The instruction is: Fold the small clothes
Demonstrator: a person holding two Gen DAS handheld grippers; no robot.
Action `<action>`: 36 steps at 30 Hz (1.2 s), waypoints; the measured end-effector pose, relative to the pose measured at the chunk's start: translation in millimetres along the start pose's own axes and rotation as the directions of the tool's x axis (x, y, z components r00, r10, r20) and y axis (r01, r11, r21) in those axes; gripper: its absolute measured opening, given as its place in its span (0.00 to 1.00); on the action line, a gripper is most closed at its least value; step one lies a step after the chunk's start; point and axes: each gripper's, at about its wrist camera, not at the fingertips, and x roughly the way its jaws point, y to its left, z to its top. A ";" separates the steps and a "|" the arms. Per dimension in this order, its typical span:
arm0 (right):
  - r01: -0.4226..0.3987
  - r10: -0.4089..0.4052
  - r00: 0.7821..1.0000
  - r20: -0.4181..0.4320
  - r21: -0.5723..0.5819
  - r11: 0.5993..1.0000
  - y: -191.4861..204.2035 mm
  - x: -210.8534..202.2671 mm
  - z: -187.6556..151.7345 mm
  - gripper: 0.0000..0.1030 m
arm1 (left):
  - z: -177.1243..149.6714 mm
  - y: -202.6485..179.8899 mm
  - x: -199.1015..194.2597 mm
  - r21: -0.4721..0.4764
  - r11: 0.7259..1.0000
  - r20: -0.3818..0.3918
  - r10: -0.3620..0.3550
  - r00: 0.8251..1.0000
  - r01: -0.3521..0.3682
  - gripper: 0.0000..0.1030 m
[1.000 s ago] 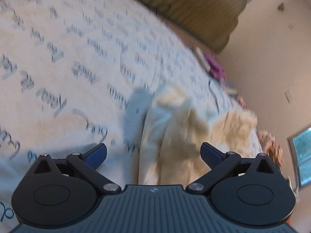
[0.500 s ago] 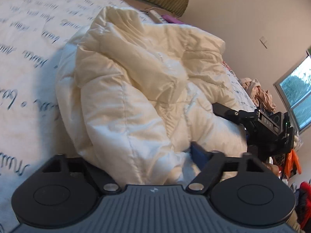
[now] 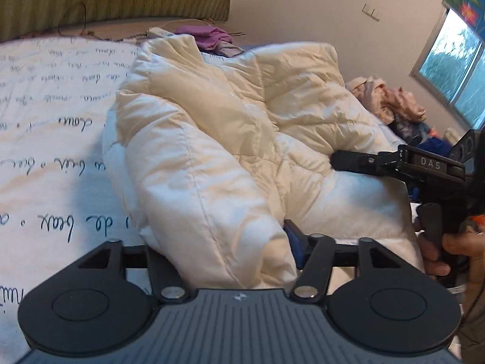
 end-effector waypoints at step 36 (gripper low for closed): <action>0.201 -0.179 0.980 0.092 -0.526 0.827 153.0 44.8 -6.3 0.82 | -58.8 8.7 -51.2 -0.062 0.996 0.002 0.057 0.998 -0.056 0.76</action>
